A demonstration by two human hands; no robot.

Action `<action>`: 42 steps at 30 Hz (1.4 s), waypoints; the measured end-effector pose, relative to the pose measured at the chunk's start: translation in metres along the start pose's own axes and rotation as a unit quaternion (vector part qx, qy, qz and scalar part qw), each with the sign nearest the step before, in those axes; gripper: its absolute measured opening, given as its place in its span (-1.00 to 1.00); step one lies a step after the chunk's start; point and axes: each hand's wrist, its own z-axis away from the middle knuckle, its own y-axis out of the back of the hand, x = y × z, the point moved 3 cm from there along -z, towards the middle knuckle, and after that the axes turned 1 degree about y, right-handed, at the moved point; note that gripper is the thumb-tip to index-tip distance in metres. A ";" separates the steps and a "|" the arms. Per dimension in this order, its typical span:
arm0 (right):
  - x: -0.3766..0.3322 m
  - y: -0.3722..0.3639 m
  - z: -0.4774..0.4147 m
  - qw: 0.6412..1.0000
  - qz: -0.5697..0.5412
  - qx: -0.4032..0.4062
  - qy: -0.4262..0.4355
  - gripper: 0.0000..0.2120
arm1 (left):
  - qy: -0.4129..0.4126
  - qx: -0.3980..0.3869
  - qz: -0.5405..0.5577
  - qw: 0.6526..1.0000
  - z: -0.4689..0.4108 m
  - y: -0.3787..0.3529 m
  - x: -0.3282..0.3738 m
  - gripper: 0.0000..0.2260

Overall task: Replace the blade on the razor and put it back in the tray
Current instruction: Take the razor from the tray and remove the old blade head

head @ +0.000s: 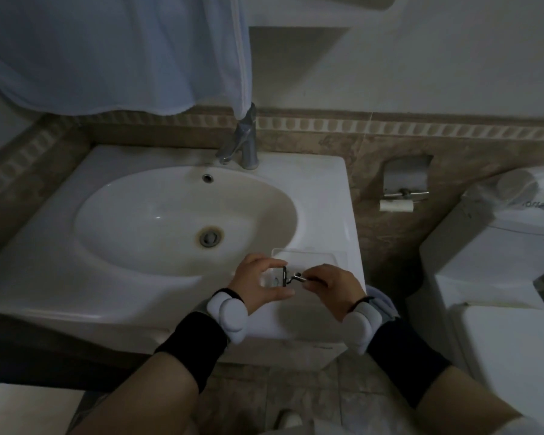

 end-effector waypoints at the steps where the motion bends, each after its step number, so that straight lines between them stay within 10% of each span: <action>1: -0.001 0.000 0.001 1.000 -0.009 0.003 0.003 -0.74 | -0.004 -0.003 0.006 1.000 0.000 0.002 0.002 -0.56; 11: 0.003 0.002 0.003 0.975 -0.215 -0.042 -0.038 -0.94 | -0.010 -0.026 0.017 0.999 0.003 0.005 0.010 -0.54; 19: 0.002 0.002 0.011 0.938 -0.275 -0.191 -0.091 -0.55 | -0.052 -0.073 0.015 0.996 0.013 0.003 0.022 -0.64; 42: 0.004 -0.011 0.009 0.925 -0.322 -0.165 -0.117 -0.55 | -0.059 -0.079 0.042 0.994 0.018 0.005 0.026 -0.66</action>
